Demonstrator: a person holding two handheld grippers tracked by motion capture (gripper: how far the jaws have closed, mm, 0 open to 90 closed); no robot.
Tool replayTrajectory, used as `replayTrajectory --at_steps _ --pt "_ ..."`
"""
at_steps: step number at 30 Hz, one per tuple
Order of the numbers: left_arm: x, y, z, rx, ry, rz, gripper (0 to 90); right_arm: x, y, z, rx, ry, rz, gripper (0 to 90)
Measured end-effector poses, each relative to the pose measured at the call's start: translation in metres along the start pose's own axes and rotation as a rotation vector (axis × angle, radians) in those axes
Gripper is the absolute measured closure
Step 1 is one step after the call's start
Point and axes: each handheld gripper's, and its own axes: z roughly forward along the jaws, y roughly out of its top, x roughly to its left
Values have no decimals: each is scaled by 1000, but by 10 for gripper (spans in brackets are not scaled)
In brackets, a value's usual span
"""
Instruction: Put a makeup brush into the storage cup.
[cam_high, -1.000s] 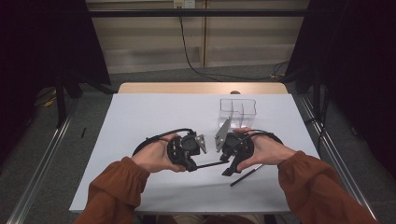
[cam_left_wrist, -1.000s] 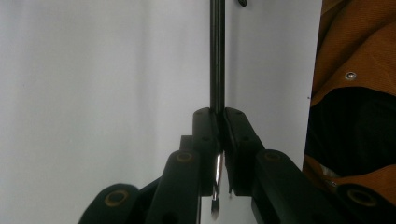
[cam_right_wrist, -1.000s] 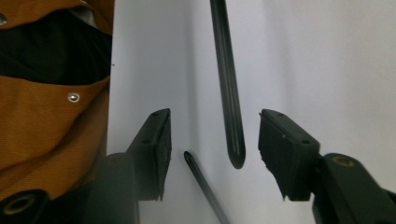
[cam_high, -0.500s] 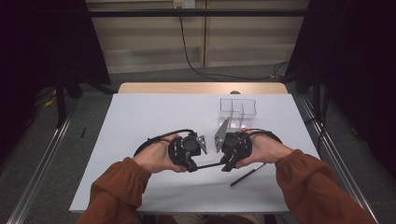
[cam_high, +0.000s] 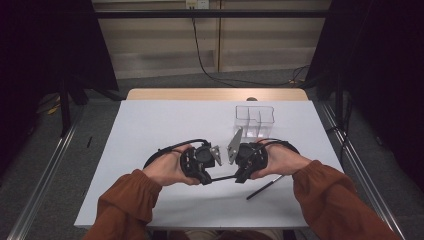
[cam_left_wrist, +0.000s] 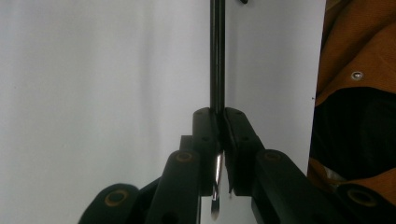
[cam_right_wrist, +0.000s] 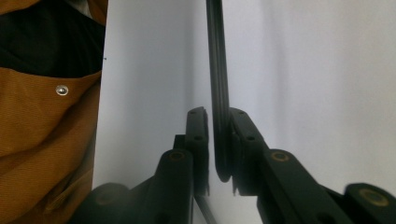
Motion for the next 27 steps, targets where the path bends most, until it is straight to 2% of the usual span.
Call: replayTrajectory --at_steps 2,6,15,18,19,21,23,25,27 --pt "-1 0 2 -7 9 -2 839 -1 0 1 -2 1 -3 822" --pt "0 1 3 13 -1 15 840 -1 0 2 2 10 -10 835" --pt "1 -1 2 -27 -10 3 837 -2 -4 0 -23 29 -8 838" --pt "2 -3 2 -39 -7 -1 830 -3 -5 0 -29 21 -9 839" --pt "2 -4 2 -56 -5 -19 827 -2 -5 0 -30 20 -5 838" --pt "3 -5 0 -77 1 -11 813 -3 -5 -1 -30 22 1 838" --pt "0 -8 -4 -140 13 -22 798 -3 -6 -2 -36 21 10 838" --pt "0 -9 -6 -176 24 -33 716 -4 -7 -2 -43 20 8 839" --pt "1 -12 -6 -193 36 -51 705 -4 -8 -3 -43 14 15 838"
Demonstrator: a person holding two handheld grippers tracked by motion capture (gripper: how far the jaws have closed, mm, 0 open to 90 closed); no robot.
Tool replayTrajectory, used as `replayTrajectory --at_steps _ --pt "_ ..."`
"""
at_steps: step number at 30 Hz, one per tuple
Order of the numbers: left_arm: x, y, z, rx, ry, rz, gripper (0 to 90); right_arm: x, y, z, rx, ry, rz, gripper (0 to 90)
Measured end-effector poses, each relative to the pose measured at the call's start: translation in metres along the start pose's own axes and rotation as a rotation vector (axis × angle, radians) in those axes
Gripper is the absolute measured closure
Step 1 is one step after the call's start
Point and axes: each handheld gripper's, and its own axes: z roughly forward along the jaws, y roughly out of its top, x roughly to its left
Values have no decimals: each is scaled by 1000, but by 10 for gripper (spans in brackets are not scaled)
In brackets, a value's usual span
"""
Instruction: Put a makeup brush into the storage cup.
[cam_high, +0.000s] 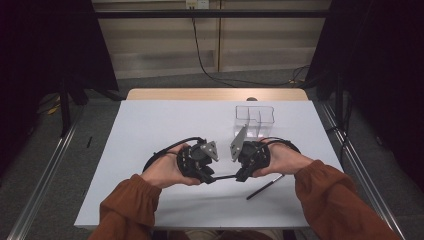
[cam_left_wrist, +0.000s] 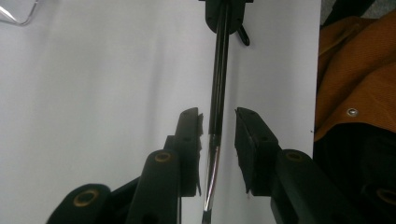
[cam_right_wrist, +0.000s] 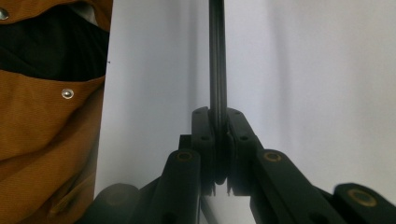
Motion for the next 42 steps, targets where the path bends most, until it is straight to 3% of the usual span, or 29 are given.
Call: replayTrajectory --at_steps 5,10,12,14,16,24,30,32,37,42 --pt "4 -11 -3 -82 24 -39 625 -1 -3 0 -12 -16 5 839" --pt "3 -20 -5 -144 83 -93 465 -3 -7 -1 -32 -11 40 839" --pt "0 -24 -6 -178 111 -119 352 -2 -9 -2 -41 -9 50 839" --pt "-1 -29 -8 -210 131 -140 325 -2 -11 -2 -53 -12 52 839" --pt "1 -34 -9 -228 134 -163 245 -2 -13 -3 -60 -16 61 839" --pt "-3 -53 -12 -285 183 -219 77 -2 -28 -4 -88 -22 126 838" --pt "-7 -64 -16 -328 201 -231 42 2 -41 -6 -135 -47 164 838" --pt "-7 -70 -18 -359 212 -266 53 3 -45 -6 -139 -54 179 838" --pt "-8 -80 -21 -372 231 -264 42 6 -54 -7 -190 -73 207 838" --pt "-9 -92 -22 -408 264 -292 39 10 -60 -1 -225 -85 221 838"
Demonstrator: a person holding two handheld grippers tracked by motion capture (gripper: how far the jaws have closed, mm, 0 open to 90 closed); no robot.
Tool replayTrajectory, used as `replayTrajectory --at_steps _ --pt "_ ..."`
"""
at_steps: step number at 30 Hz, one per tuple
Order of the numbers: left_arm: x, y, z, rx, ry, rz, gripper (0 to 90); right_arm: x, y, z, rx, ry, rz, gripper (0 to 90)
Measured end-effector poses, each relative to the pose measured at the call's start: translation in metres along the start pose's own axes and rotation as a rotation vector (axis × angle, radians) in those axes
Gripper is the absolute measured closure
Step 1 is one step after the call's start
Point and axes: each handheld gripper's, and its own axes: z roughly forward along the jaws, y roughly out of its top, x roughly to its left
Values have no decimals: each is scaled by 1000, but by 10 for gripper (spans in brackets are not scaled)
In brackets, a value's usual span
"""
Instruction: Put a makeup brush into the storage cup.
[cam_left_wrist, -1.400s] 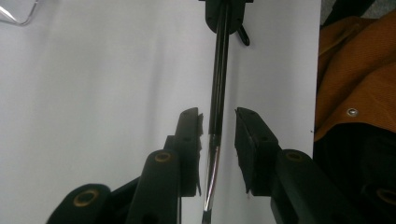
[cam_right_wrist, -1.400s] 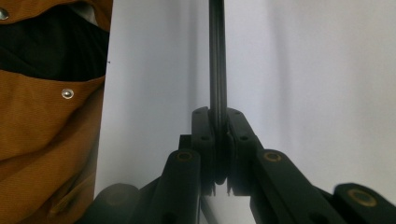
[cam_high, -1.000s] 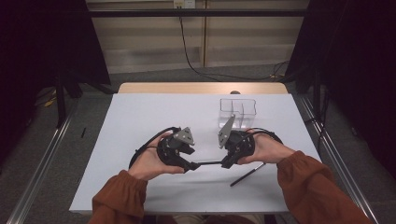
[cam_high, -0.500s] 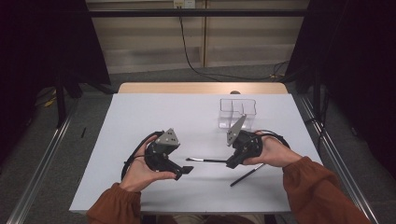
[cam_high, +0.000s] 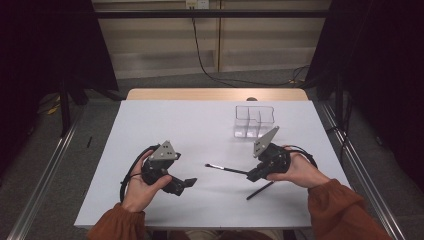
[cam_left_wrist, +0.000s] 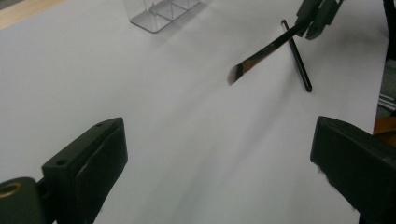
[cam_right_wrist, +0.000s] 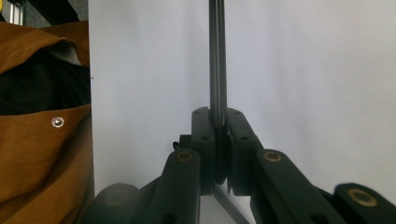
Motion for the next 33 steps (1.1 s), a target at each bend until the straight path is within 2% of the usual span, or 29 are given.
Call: replayTrajectory --at_steps 3,5,7,10,13,17,19,21,24,25,26,29,33 --pt "0 -4 -2 -12 22 0 35 2 -3 1 -39 -5 11 838" --pt "-1 -6 -3 -37 8 -10 36 3 -4 1 -70 -6 28 838" --pt "-2 -7 -4 -42 28 1 36 3 -5 4 -89 -12 46 838" --pt "-1 -9 -6 -51 33 -14 36 5 -8 6 -119 -21 67 838" --pt "-2 -12 -6 -56 60 -20 36 6 -10 6 -170 -16 84 838" --pt "0 -16 -9 -68 42 -53 36 7 -14 9 -214 -22 102 838" --pt "2 -16 -11 -67 69 -42 36 7 -16 10 -244 -26 109 838" --pt "3 -16 -12 -78 66 -53 36 7 -19 10 -281 -25 115 838" --pt "4 -17 -12 -85 71 -54 36 6 -23 11 -295 -27 122 839" --pt "4 -17 -11 -83 75 -57 35 5 -24 12 -302 -12 126 839" --pt "2 -17 -10 -73 98 -40 36 6 -24 13 -310 -8 125 838" --pt "1 -18 -7 -66 69 -44 35 8 -24 15 -328 -11 125 839" --pt "1 -22 -2 -62 66 -60 35 11 -24 13 -393 -12 125 838"
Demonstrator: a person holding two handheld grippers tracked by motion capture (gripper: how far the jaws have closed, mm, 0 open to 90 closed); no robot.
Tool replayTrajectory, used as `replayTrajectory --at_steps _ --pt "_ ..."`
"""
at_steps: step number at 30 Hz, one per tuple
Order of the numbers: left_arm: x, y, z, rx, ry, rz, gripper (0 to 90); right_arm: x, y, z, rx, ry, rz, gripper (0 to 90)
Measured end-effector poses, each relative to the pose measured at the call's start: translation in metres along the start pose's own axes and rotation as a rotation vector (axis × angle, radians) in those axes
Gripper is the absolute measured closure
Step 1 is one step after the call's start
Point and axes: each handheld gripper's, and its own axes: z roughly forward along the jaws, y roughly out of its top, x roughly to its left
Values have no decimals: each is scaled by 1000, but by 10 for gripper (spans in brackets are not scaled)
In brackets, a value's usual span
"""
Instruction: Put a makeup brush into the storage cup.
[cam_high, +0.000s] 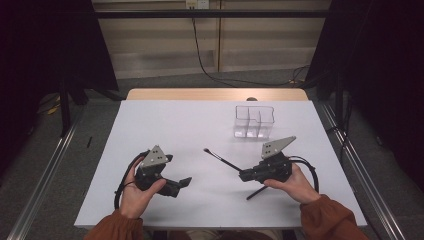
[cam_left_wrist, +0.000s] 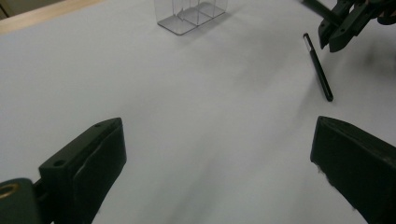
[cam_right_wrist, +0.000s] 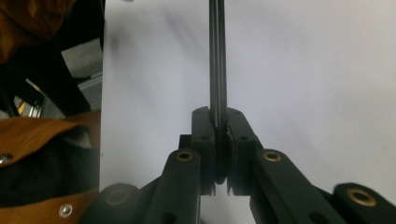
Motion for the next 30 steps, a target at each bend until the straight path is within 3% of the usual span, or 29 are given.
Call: replayTrajectory --at_steps 9,13,14,21,26,30 --pt "0 2 0 -31 14 -7 35 2 1 -1 -146 -3 5 839" --pt "-1 3 -1 -51 16 -15 35 2 0 -1 -173 -14 2 839" --pt "-2 4 -1 -61 19 -1 35 2 -1 0 -184 -18 0 839" --pt "-14 12 -1 -108 -5 28 28 8 -1 0 -227 -21 -17 839" --pt "-20 16 2 -130 -37 19 28 12 0 -1 -250 -28 -27 839" --pt "-22 18 5 -156 -19 36 29 11 1 0 -256 -26 -24 839"
